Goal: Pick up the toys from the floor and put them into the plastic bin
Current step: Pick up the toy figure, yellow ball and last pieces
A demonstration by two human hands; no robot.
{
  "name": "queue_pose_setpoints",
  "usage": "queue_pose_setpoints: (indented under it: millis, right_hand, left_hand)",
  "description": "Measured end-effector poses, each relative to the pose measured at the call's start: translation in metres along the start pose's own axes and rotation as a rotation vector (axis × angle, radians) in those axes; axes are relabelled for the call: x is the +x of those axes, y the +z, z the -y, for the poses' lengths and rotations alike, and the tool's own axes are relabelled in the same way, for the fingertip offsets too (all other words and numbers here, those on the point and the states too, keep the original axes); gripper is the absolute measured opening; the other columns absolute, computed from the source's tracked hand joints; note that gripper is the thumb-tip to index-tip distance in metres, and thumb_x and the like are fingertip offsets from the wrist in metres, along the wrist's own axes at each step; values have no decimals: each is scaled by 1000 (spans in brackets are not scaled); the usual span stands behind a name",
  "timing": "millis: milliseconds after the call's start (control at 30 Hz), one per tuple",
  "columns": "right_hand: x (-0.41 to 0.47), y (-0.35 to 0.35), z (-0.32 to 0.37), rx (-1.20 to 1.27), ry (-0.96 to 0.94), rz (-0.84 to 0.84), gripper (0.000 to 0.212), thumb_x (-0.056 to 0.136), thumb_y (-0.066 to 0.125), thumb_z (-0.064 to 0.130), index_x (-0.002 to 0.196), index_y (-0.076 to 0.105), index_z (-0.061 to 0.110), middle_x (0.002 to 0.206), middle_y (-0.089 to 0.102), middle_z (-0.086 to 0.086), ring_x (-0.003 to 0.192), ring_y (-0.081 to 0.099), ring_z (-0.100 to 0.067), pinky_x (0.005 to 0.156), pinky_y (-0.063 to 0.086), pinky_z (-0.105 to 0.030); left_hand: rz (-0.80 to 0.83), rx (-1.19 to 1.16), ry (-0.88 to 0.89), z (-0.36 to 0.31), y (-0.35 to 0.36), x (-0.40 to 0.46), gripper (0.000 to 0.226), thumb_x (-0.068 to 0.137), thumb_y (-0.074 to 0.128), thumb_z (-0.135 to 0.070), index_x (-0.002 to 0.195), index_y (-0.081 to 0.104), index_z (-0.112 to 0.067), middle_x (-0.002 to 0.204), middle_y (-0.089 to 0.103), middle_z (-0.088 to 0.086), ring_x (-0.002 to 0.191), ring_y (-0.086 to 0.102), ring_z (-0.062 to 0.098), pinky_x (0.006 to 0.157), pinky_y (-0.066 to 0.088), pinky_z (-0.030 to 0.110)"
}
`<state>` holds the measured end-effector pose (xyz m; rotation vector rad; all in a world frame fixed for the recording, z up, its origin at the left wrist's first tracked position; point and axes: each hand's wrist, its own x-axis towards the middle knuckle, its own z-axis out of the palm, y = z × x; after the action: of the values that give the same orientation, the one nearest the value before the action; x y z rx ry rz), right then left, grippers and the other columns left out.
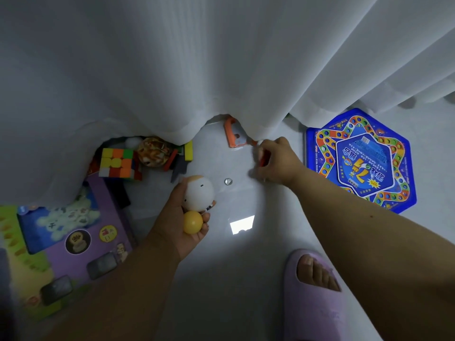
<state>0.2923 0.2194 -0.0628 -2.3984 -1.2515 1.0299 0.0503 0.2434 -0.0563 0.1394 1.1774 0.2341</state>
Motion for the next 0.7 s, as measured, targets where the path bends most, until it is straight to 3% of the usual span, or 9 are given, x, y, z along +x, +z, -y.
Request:
queue_pose_setpoints:
  millis: [67,167,233,300,433,533,600,700]
  right_hand:
    - [-5,-7,-1,462,95,-61,19,74,67,-3,79,53,9,87,49,-10,72,54,-25,58,53,-29]
    - [-16,-15,-6,1308,338,-108,26,69,36,-11,74,54,7,70,51,-9,61,53,-21,53,48,-23]
    - [-24,-15,-11,1734,395,-129,25,56,37,0,73,56,3,65,52,-10,55,54,-21,49,44,-18]
    - [-27,-13,-17,1912,408,-144,17,54,45,7,69,53,2,62,51,-8,51,53,-20,44,39,-15]
    - [-30,-4,-23,1965,445,-116,19,64,67,11,67,48,6,60,44,-4,58,50,-15,36,36,-16]
    - [-35,-4,-22,1850,518,-122,9,83,60,2,78,54,7,60,53,-4,52,55,-12,38,40,-17]
    - [-36,-7,-23,1570,545,-197,14,90,52,-2,87,57,10,67,58,-5,53,56,-10,44,43,-18]
    - [-38,-4,-24,858,498,-219,22,80,72,10,97,58,15,81,60,-3,66,58,-15,58,51,-29]
  left_hand:
    - [-5,-8,-1,0,-2,-1,60,81,53,-63,116,60,-14,93,66,10,47,54,12,42,44,20]
    - [-5,-22,2,1,-4,-3,57,82,52,-62,113,61,-15,92,66,9,46,54,11,45,44,17]
    - [-5,-32,0,1,-4,-4,56,82,52,-62,111,61,-16,91,67,9,46,54,11,45,44,16]
    - [-3,-37,-3,2,-5,-6,55,82,51,-62,110,61,-16,90,66,9,45,54,11,45,44,16]
    - [-7,-38,4,4,-7,-10,57,82,52,-62,114,60,-15,92,66,10,45,54,11,45,44,17]
    - [-19,-47,12,5,-10,-14,59,83,53,-62,118,59,-15,94,66,11,46,55,12,45,45,17]
    - [-20,-48,11,6,-10,-16,58,83,52,-62,117,58,-15,94,66,11,45,55,11,45,45,17]
    - [-26,-38,19,8,-11,-19,57,83,51,-63,114,59,-16,95,67,10,46,54,11,44,44,18]
